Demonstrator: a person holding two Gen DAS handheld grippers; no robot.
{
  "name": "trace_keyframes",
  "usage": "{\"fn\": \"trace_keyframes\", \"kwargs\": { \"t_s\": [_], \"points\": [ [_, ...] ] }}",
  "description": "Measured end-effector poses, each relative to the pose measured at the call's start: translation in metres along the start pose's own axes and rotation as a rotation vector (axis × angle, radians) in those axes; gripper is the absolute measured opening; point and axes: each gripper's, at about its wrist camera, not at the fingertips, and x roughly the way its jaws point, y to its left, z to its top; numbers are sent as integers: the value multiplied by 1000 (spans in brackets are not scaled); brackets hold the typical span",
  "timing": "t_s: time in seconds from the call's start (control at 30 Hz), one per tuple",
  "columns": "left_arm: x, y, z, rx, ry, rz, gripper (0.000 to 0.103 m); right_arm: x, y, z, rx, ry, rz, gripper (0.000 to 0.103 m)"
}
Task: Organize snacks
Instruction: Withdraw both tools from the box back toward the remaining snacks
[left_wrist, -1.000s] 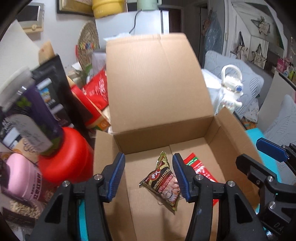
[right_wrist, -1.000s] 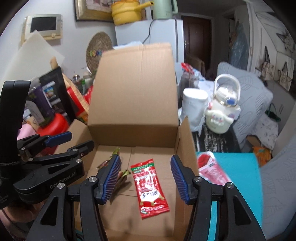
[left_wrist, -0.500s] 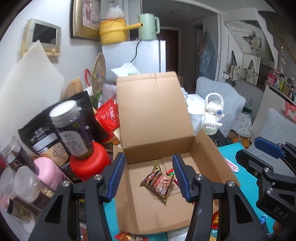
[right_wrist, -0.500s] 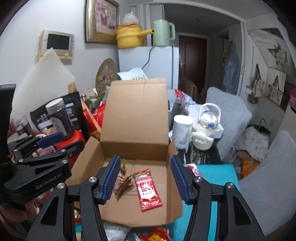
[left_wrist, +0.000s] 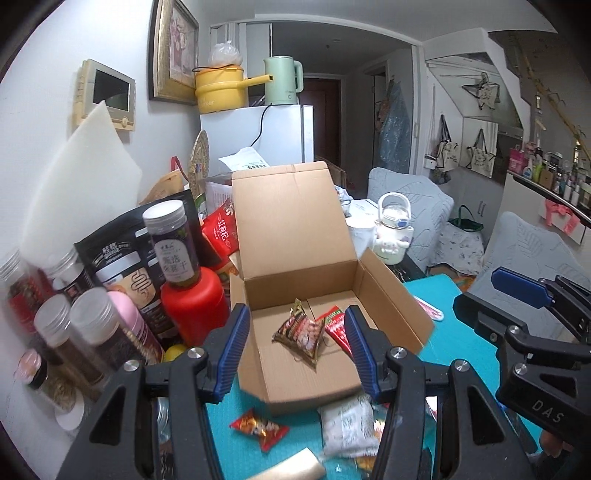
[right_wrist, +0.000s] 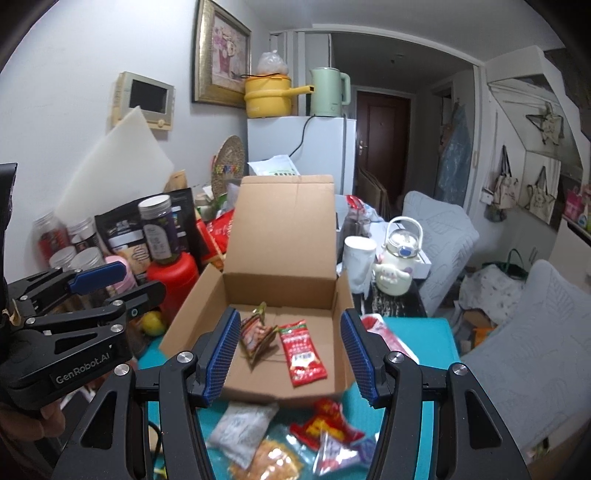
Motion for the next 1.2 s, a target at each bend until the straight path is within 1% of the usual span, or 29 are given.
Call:
{"fn": "trace_keyframes", "kwargs": {
  "t_s": [0.27, 0.47, 0.73, 0.9, 1.03, 1.2],
  "points": [
    [-38, -1, -36, 29, -11, -24, 53, -31, 9, -36, 26, 2, -10, 57],
    [-51, -1, -65, 48, 21, -53, 53, -44, 15, -68, 54, 20, -3, 57],
    [-54, 8, -101, 25, 90, -108, 53, -45, 21, -107, 80, 74, 19, 57],
    [-52, 14, -122, 28, 134, -97, 53, -44, 29, -129, 88, 89, 34, 57],
    [-51, 17, -136, 38, 155, -89, 53, -37, 37, -144, 96, 117, 67, 57],
    [-47, 27, -153, 18, 204, -109, 53, -24, 48, -158, 104, 157, 110, 57]
  ]
}}
